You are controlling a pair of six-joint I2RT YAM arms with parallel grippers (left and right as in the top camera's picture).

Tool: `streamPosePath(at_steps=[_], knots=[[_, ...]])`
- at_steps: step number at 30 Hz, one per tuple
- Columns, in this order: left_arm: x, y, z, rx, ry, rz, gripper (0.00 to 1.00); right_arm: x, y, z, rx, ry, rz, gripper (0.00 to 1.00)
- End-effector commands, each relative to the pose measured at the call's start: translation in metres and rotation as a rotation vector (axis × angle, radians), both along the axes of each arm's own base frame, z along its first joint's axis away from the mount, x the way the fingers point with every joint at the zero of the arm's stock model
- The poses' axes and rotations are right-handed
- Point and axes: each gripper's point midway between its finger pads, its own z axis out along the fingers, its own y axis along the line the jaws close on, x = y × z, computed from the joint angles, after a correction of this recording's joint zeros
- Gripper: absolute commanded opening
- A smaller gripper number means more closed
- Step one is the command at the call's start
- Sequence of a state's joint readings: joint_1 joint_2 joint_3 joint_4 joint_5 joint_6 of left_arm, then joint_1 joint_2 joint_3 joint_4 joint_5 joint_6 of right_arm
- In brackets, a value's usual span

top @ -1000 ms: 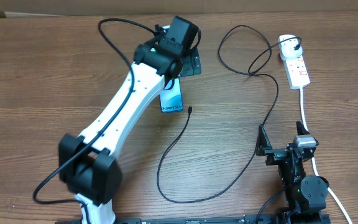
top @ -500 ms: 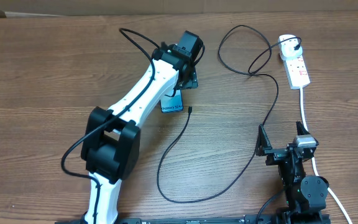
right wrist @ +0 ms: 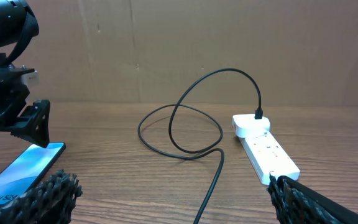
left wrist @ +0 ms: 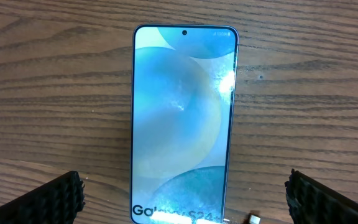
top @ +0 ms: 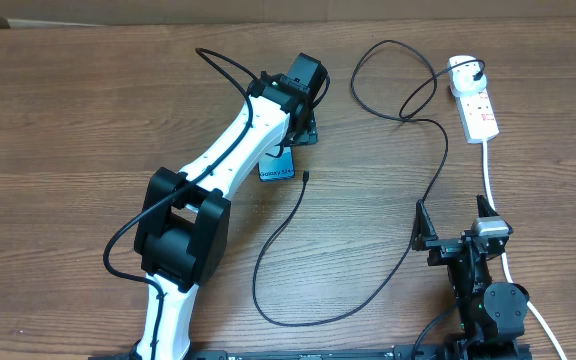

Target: Plug charger to phone and switch on socket

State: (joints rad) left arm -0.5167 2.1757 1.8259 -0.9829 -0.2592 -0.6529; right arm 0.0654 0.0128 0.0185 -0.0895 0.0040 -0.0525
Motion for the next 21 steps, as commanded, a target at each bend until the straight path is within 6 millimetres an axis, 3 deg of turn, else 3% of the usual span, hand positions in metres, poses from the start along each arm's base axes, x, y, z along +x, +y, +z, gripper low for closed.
streamPosePath(at_steps=[1, 21], knots=[[0.0056, 0.001, 0.0023, 0.008, -0.018, 0.018, 1.0, 0.0001, -0.0001, -0.0016, -0.001, -0.005, 0.0, 1.0], [0.0063, 0.0013, 0.0025, 0.009, -0.021, 0.019, 1.0, 0.0001, -0.0002, -0.0016, -0.001, -0.005, 0.0, 1.0]])
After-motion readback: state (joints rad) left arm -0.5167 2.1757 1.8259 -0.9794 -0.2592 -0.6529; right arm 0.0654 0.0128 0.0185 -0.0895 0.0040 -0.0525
